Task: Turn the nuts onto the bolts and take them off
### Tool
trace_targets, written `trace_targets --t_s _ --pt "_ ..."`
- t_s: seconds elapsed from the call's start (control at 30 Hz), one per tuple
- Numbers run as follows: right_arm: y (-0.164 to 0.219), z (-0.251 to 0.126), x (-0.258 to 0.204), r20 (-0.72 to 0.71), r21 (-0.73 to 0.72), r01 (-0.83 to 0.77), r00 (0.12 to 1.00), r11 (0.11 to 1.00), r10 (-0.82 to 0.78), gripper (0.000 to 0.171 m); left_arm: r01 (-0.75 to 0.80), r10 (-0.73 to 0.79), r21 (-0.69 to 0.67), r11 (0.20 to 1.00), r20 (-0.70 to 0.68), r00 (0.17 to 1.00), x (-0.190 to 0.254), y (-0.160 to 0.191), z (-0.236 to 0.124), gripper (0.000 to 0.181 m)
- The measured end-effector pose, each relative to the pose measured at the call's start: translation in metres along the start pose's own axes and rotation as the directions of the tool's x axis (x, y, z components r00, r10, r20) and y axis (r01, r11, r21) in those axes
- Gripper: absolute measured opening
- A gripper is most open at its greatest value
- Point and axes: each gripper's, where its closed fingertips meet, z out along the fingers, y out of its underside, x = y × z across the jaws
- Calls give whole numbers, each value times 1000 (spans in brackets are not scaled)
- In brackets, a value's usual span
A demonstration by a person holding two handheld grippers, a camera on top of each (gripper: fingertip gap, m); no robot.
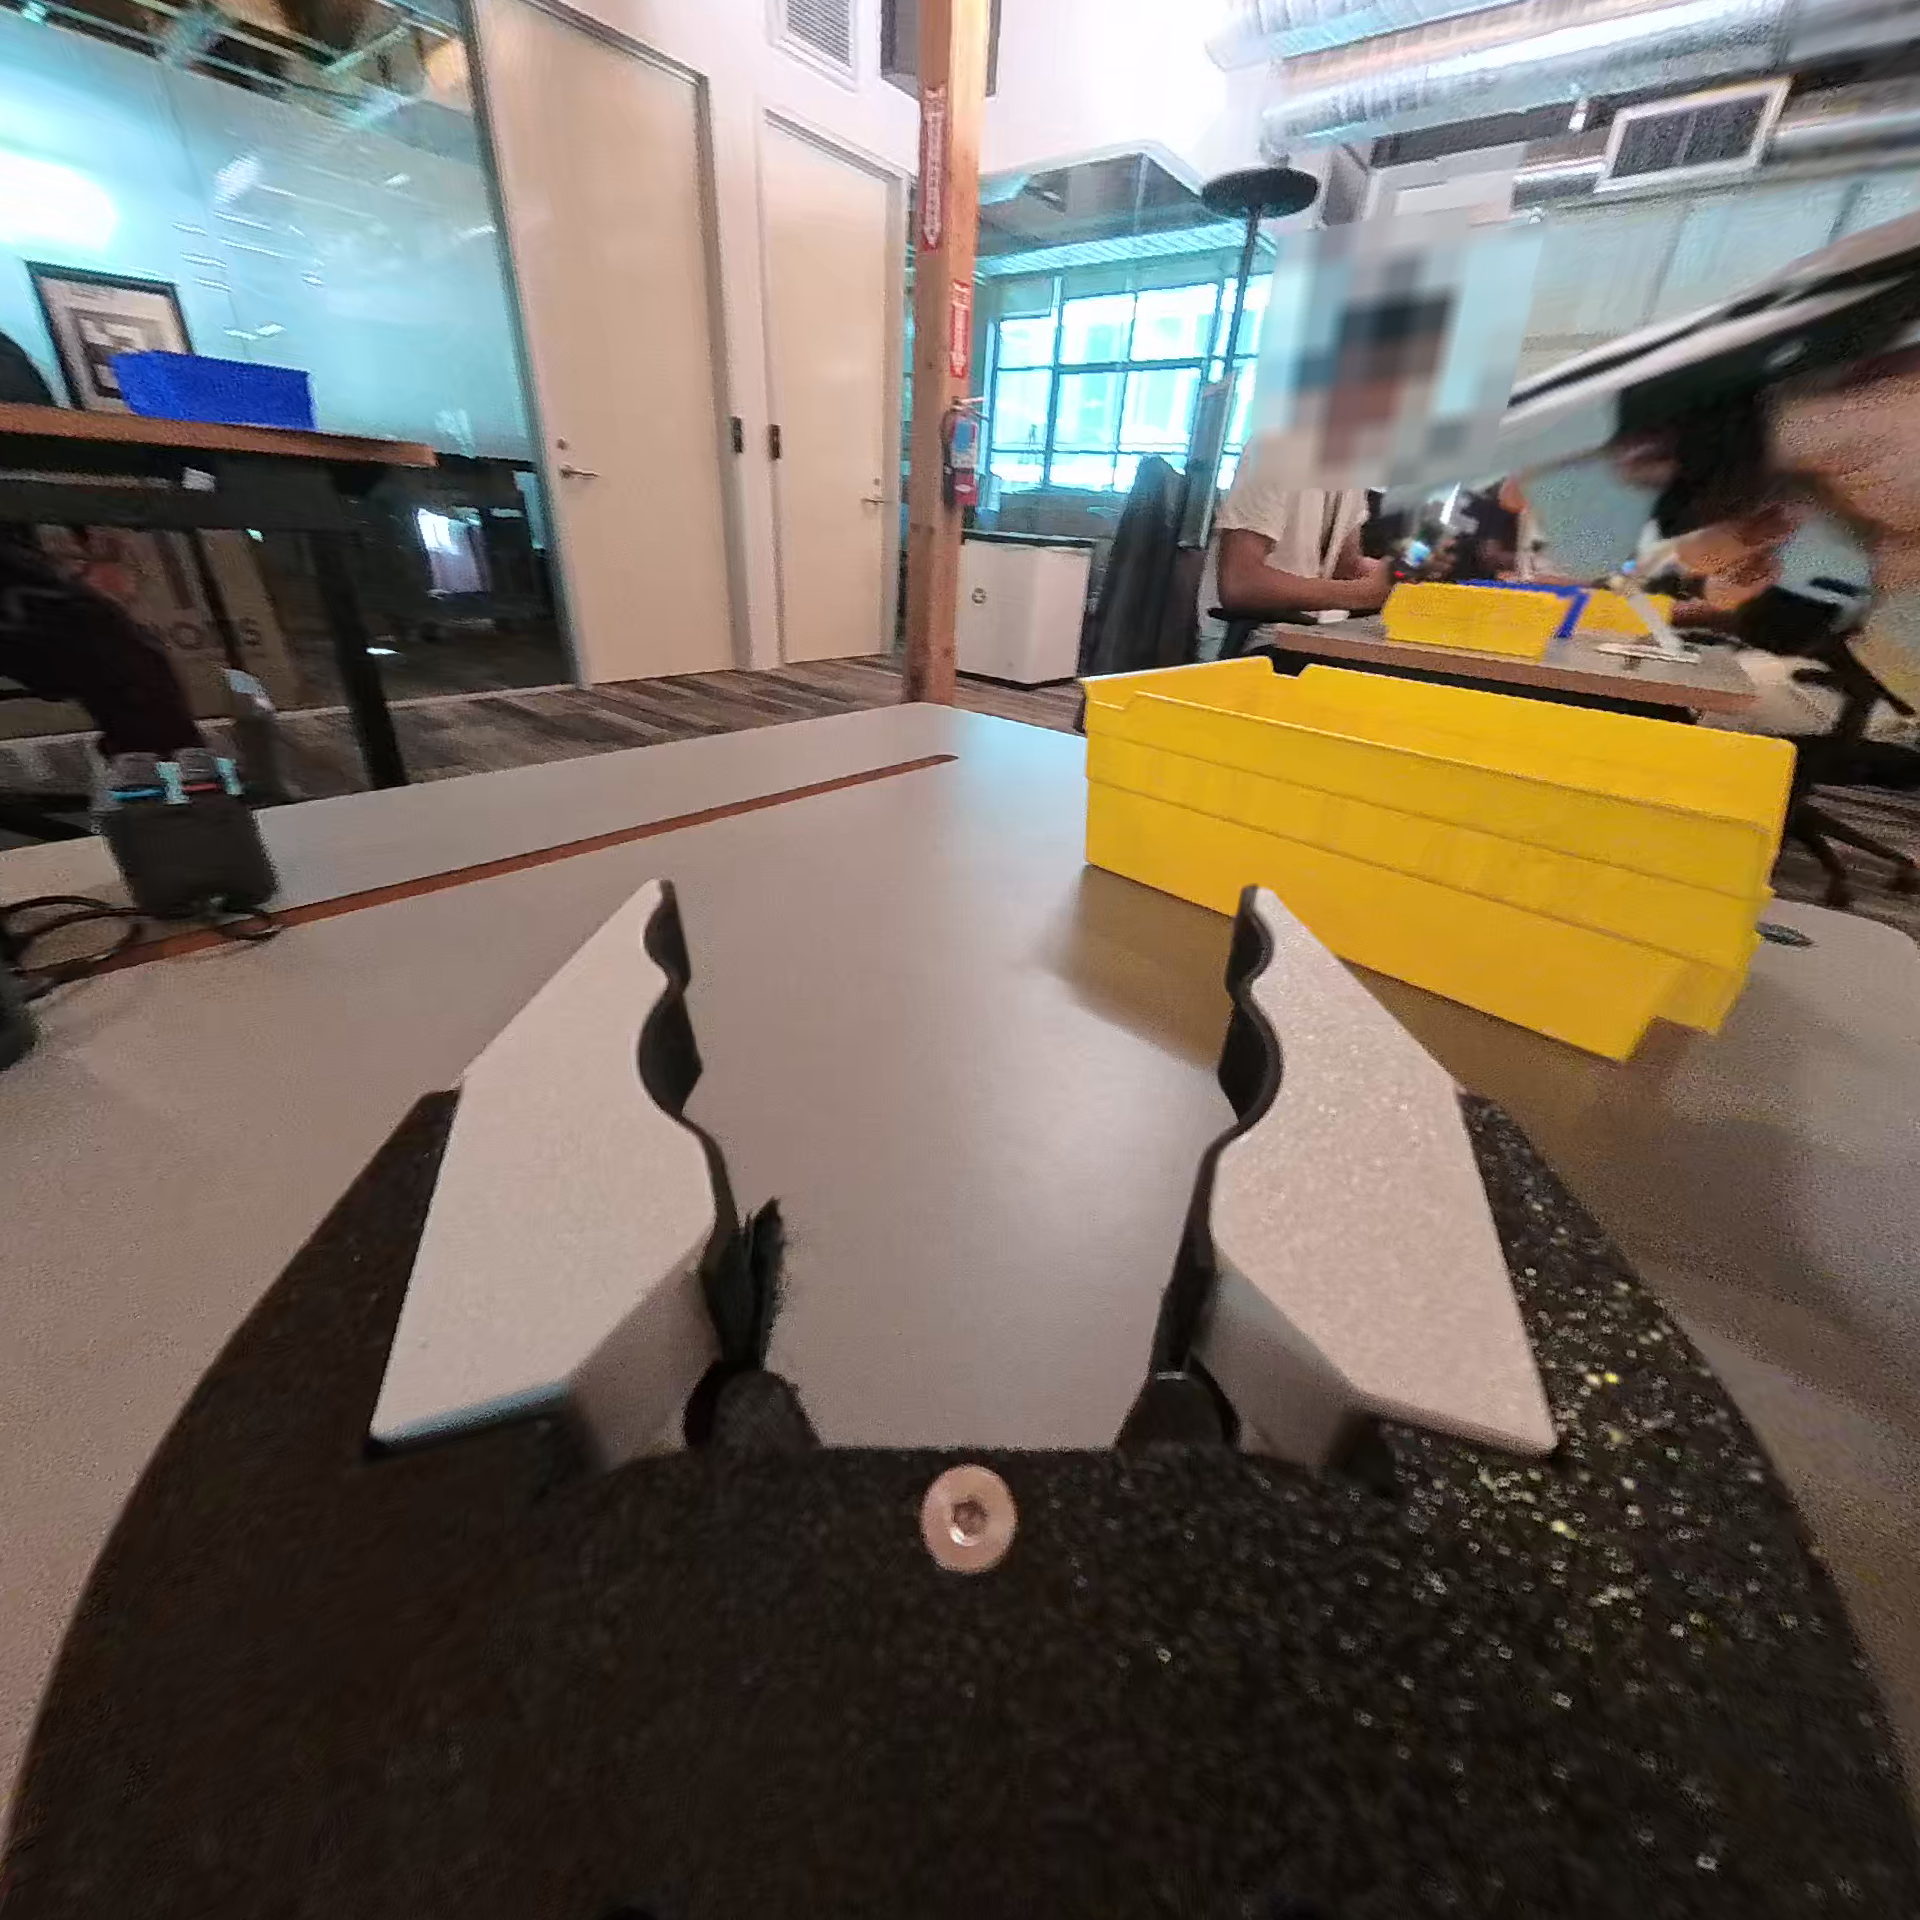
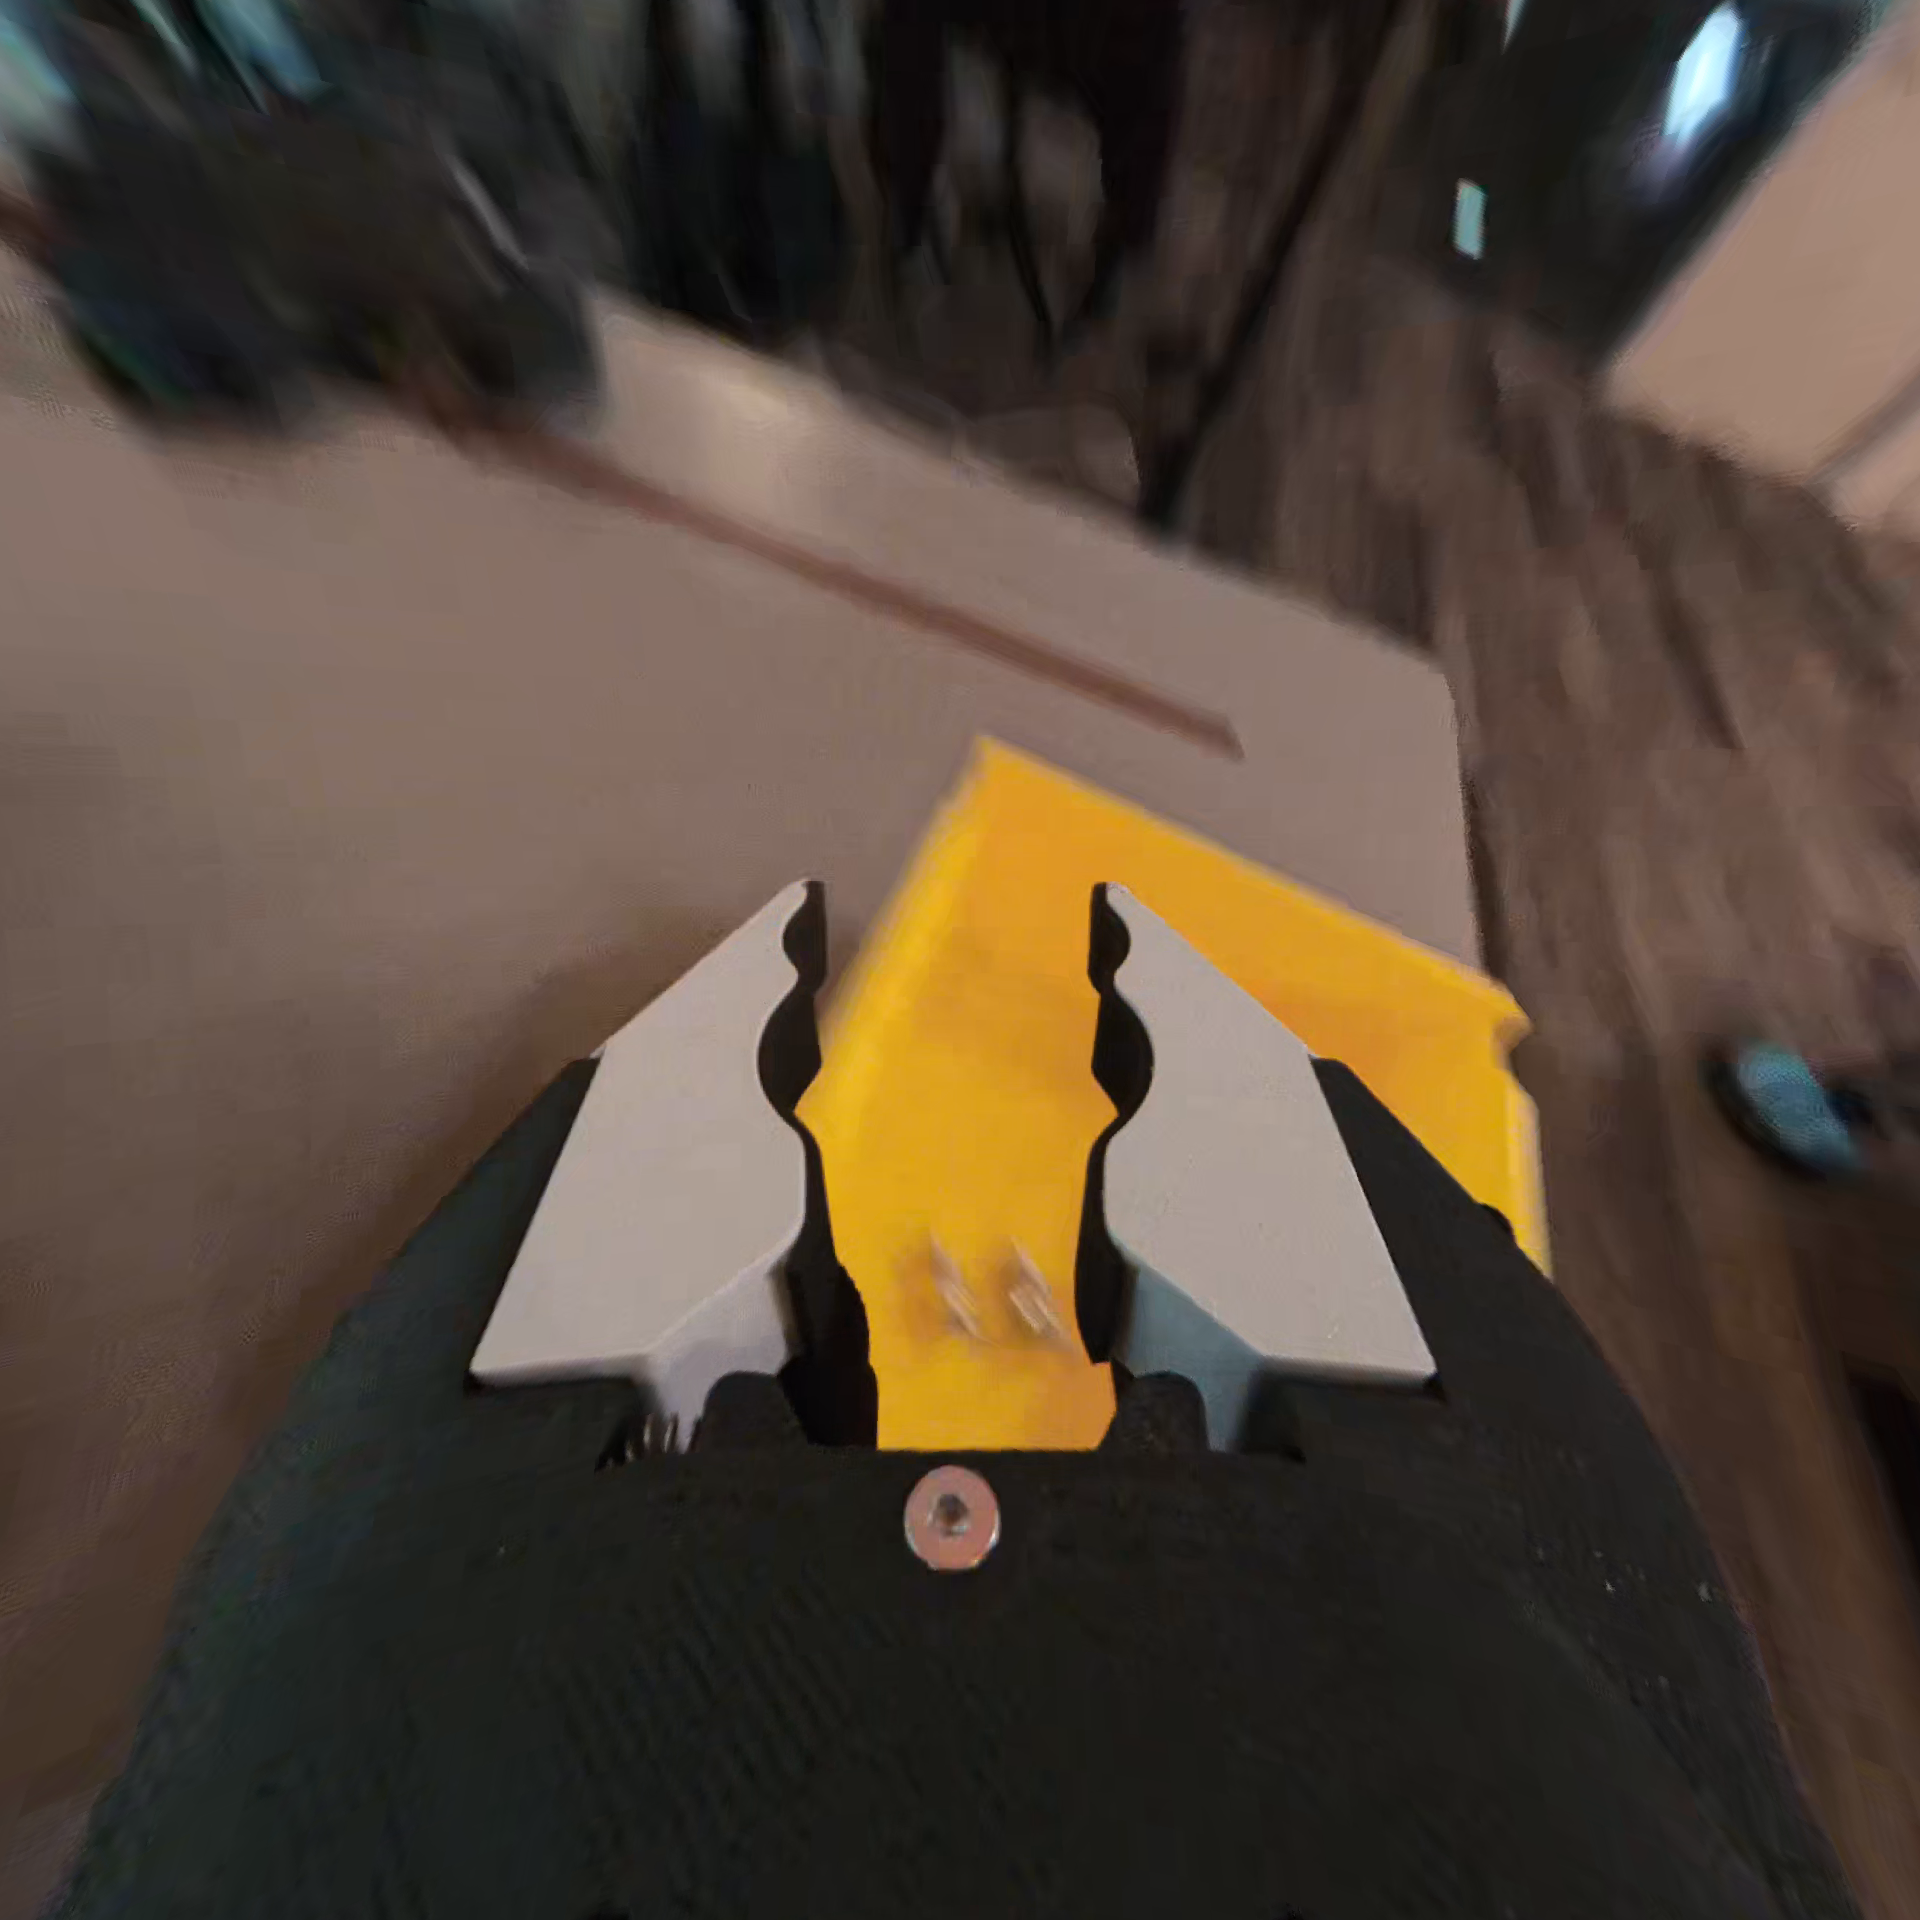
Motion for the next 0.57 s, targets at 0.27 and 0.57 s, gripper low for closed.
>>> trace_targets --t_s 0.27,0.57 --pt "-73 32 -211 456 622 -358 889 696 50 50 83 -84 12 996 193 978 -43 -50 -51 102" --pt "-61 97 -321 532 627 -326 842 707 -84 51 -262 574 -586 767 443 689 -203 -140 -218 89"
